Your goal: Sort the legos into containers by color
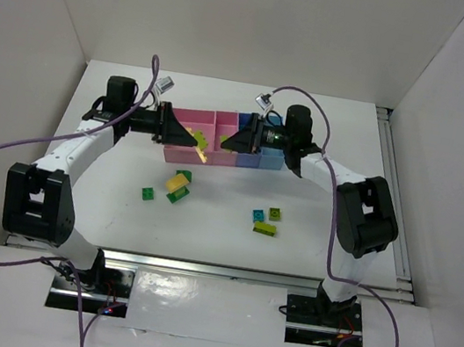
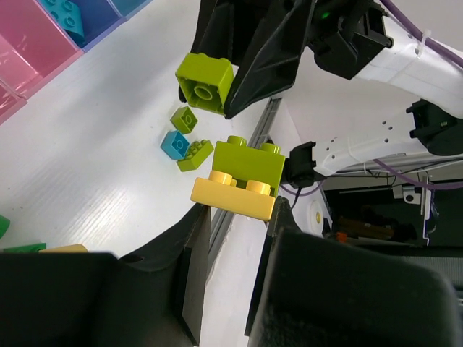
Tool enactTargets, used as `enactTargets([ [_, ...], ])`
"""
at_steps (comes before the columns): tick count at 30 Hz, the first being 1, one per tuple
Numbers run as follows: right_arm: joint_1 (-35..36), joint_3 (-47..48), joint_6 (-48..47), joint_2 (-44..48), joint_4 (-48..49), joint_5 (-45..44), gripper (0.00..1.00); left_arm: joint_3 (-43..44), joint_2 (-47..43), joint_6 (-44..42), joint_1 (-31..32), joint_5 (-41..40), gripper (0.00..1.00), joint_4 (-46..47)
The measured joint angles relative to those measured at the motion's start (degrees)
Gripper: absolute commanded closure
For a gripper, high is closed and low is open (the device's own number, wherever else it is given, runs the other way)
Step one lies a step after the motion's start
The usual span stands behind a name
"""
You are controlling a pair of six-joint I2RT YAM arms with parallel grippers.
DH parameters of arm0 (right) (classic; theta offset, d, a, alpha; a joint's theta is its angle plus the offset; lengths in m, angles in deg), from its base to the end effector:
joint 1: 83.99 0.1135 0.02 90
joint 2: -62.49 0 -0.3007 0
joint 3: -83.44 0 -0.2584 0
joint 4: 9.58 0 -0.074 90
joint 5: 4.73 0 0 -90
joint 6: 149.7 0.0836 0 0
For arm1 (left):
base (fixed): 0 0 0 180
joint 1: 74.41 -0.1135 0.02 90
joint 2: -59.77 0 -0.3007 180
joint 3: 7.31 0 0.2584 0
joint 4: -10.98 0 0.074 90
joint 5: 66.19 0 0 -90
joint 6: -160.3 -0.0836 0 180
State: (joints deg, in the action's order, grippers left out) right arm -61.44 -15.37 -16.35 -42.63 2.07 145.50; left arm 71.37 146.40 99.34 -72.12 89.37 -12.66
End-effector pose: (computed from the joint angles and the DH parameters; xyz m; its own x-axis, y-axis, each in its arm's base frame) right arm 0.3854 0.2386 0.2744 -0.8113 0.0322 -0.5838 -0.5732 0.1529 0.8050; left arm 0.3474 -0.0901 0.3211 -0.8418 -0.1673 -0.5132 0.4378 0.3445 -0.8304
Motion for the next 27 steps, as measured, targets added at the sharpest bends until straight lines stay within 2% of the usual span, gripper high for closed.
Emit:
enactTargets([
  [4, 0.20, 0.20, 0.26, 0.00, -0.57, -3.21, 0.88, 0.00, 0.63, 0.13, -0.02, 0.28, 1.00, -0.09],
  [7, 0.20, 3.10, -3.21, -0.22, -7.82, -8.11, 0.88, 0.00, 0.70, 0.15, -0.28, -0.81, 1.00, -0.63],
  [10, 0.57, 11.08, -8.11, -1.44, -18.78, -16.57, 0.88, 0.33, 1.46, 0.31, -0.70, -2.62, 1.00, -1.62],
  [14, 0.68, 21.05, -12.33, -4.13, -27.39, -26.38, 0.87, 0.44, 2.80, 1.25, -1.25, -5.62, 1.00, -3.02],
  [21, 2.23, 39.69, -18.56, -17.66, -41.42, -38.51, 0.86, 0.66, 2.89, 1.46, -2.56, -10.82, 1.00, -5.46],
  [22, 2.60, 40.87, -19.12, -19.28, -42.58, -39.34, 0.84, 0.72, 2.89, 1.46, -2.60, -11.21, 1.00, -5.81],
  [26, 4.07, 42.69, -20.68, -23.93, -47.12, -41.83, 0.57, 0.74, 2.89, 1.42, -2.78, -12.02, 1.00, -6.62],
  [27, 4.37, 43.25, -20.90, -24.83, -47.98, -42.25, 0.46, 0.74, 2.89, 1.42, -2.78, -12.15, 1.00, -6.80],
])
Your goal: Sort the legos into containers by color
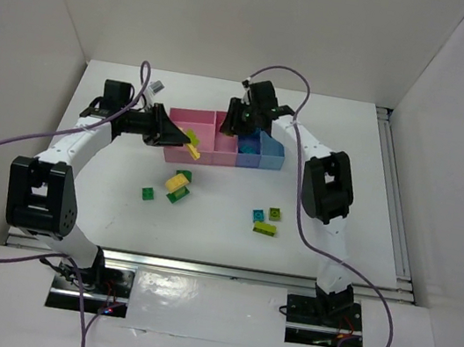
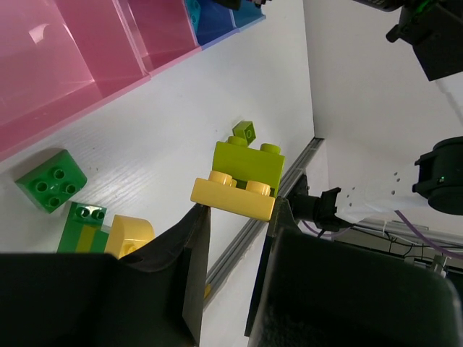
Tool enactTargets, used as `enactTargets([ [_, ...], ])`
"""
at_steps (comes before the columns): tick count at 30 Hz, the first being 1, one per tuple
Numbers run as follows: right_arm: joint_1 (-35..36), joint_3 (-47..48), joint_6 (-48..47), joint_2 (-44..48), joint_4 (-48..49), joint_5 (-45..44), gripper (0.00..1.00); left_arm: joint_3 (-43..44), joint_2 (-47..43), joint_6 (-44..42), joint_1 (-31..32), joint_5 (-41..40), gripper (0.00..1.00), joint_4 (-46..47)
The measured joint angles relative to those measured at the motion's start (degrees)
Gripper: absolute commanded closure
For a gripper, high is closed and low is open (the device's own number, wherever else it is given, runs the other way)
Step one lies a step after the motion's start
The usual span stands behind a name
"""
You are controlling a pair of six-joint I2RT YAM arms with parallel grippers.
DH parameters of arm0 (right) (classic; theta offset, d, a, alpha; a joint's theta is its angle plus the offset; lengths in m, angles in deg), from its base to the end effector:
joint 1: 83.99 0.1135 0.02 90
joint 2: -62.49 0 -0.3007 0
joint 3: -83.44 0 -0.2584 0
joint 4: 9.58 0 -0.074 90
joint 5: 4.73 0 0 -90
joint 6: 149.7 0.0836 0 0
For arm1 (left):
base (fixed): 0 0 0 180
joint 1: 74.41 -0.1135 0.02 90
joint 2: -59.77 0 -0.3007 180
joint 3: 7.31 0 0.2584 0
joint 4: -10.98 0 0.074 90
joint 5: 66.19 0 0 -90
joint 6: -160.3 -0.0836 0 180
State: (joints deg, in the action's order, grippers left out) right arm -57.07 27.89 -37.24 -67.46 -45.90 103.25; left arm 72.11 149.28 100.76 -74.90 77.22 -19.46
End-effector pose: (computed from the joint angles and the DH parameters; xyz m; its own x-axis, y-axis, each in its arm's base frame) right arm 0.5097 0.2877 0.2169 -0.7923 0.0052 -0.6101 -0.3604 0.8028 0.4749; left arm 0.3665 -0.0640 0.2884 -0.8669 -0.3096 -0.3907 0.1922 0.5155 -0.8351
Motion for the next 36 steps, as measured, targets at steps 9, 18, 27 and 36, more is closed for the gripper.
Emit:
enactTargets([
  [9, 0.85, 1.46, -1.49, -0.26, -0.90, -1.53, 0.41, 0.00, 0.00, -0.37, 0.02, -0.26, 1.00, -1.25],
  [18, -0.81, -17.79, -0.85, 17.66, 8.61, 14.23, 0.31, 0.02, -0.02, -2.08, 0.00, 4.26, 1.00, -1.60],
  [27, -1.18, -25.33, 1.29, 23.80, 20.96, 36.79, 0.13, -0.02, -0.42, -1.95, 0.02, 9.88, 1.00, 1.64],
  [36, 1.88, -23.96, 3.89, 21.22, 26.51, 46.88, 0.15, -0.20, -2.95, -1.84, 0.02, 11.82, 1.00, 3.72],
])
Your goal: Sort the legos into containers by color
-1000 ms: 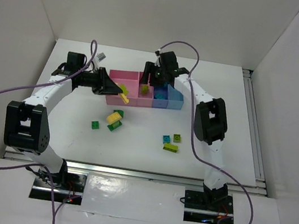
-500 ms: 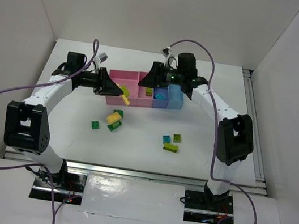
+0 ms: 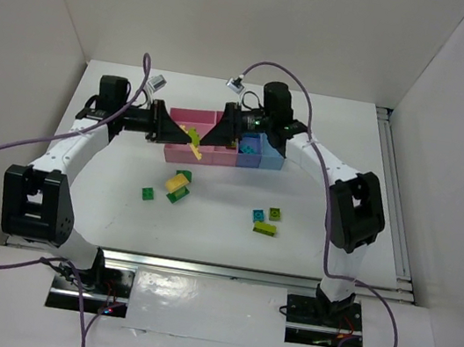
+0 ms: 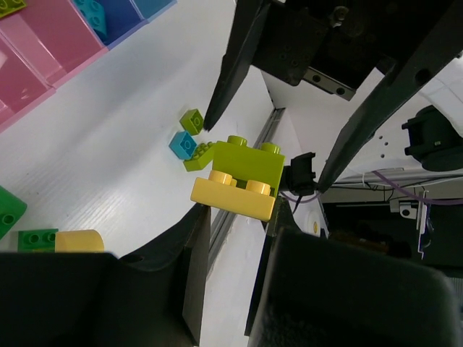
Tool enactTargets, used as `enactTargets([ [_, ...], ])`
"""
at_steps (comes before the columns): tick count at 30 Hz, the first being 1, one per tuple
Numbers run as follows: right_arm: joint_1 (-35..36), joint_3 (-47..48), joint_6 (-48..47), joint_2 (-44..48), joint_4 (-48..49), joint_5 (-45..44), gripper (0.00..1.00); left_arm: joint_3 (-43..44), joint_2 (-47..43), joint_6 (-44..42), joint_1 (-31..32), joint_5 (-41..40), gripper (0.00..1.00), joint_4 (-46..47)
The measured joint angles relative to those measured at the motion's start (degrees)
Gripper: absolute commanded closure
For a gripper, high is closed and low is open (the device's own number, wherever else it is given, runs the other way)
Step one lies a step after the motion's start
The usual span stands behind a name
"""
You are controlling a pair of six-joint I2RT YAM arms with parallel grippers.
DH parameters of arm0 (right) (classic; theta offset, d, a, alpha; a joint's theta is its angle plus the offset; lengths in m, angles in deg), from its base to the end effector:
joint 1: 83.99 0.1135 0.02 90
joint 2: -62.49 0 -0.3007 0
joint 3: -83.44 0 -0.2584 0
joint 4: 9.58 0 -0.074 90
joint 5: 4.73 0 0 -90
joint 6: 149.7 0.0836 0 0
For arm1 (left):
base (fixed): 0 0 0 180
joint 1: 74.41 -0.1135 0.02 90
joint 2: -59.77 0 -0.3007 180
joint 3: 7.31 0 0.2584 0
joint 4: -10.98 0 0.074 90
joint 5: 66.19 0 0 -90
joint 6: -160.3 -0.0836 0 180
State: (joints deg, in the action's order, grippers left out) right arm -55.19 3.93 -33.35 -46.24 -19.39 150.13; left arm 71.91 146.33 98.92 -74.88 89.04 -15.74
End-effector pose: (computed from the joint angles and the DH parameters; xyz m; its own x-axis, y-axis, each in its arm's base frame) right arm 0.3810 0.2958 0.3273 -0.6689 -0.1526 -0.7275 -0.7388 0.0283 0.6734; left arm 0.3492 -0.0730 0.3196 -0.8503 -0.2077 -0.4836 0.3890 0.3710 -0.8432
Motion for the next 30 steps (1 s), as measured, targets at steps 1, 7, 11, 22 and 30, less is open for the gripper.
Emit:
enactTargets([
  [1, 0.31, 0.20, 0.66, -0.50, 0.83, 0.63, 0.15, -0.09, -0.20, 0.00, 0.00, 0.17, 1.00, 0.09],
  [7, 1.66, 0.63, 4.37, -3.30, 5.01, 2.71, 0.31, -0.59, -0.52, -0.09, 0.00, 0.74, 1.00, 0.04],
  [11, 1.81, 0.68, 6.97, -3.74, 7.96, 3.21, 0.48, -0.94, -0.92, -0.07, -0.02, 0.90, 1.00, 0.17],
  [22, 1.88, 0.70, 14.05, -5.20, 16.94, 4.76, 0.44, -1.44, -1.40, -0.09, 0.00, 0.87, 1.00, 0.50],
  [30, 2.10, 0.70, 16.41, -6.19, 18.99, 5.68, 0.58, -1.46, -1.60, -0.09, 0.00, 0.98, 1.00, 0.52],
])
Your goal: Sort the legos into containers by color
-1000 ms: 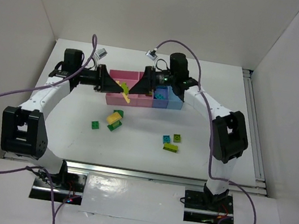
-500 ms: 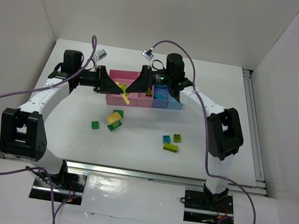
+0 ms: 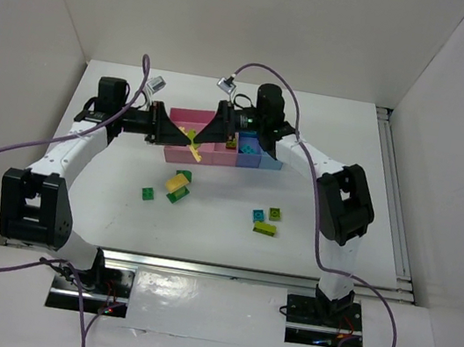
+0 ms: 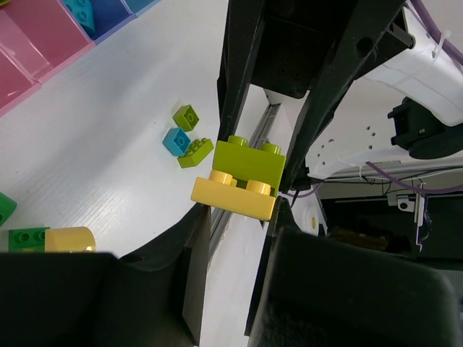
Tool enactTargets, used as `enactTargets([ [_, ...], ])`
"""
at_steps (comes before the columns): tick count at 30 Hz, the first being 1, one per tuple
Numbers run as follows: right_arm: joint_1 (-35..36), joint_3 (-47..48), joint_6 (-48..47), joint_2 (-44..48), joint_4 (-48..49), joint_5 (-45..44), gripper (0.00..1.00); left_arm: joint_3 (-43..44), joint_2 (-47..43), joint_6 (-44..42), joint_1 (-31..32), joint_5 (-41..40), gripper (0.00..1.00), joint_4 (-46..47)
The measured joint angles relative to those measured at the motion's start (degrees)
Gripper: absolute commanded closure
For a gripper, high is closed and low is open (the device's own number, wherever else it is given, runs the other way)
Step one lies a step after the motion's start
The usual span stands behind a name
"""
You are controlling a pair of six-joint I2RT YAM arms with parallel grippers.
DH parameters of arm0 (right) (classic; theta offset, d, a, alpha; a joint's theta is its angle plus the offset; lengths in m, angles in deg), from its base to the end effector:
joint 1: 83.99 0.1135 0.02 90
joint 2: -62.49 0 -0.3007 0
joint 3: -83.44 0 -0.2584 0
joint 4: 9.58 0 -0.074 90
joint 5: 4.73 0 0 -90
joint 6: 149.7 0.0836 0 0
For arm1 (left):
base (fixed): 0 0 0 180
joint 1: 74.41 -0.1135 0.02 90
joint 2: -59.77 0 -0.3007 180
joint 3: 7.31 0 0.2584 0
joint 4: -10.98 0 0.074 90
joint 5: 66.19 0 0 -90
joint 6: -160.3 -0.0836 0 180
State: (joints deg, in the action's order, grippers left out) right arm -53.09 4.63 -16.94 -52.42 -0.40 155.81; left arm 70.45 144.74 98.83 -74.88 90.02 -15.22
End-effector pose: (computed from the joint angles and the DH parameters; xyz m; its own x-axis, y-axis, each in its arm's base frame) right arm 0.3879 0.3240 0.3169 -0.7136 -0.1635 -0.6812 -0.6716 -0.1169 0.7316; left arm 0.3405 -0.0737 0.3213 -0.8470 -0.1996 -0.4927 0.4052 0.3577 -0.8414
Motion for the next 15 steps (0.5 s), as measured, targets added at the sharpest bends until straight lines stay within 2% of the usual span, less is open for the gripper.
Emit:
enactTargets([
  [2, -0.02, -0.04, 0.33, -0.02, 0.24, -0.09, 0.69, 0.00, -0.13, -0.13, 0.00, 0.15, 1.00, 0.20],
  [3, -0.02, -0.07, 0.94, -0.09, 0.09, -0.26, 0.80, 0.00, -0.31, -0.37, -0.02, 0.00, 1.00, 0.35],
  [4, -0.02, -0.07, 1.20, -0.09, 0.04, -0.37, 0.82, 0.00, -0.35, -0.50, 0.00, -0.11, 1.00, 0.35],
  [11, -0.59, -0.37, -1.05, 0.07, -2.08, -3.50, 0.88, 0.00, -0.42, -1.55, -0.02, -2.73, 1.00, -0.35],
  [15, -1.33, -0.46, -5.68, 1.53, -9.18, -8.76, 0.89, 0.00, -0.31, -2.01, -0.04, -4.59, 1.00, -2.16],
])
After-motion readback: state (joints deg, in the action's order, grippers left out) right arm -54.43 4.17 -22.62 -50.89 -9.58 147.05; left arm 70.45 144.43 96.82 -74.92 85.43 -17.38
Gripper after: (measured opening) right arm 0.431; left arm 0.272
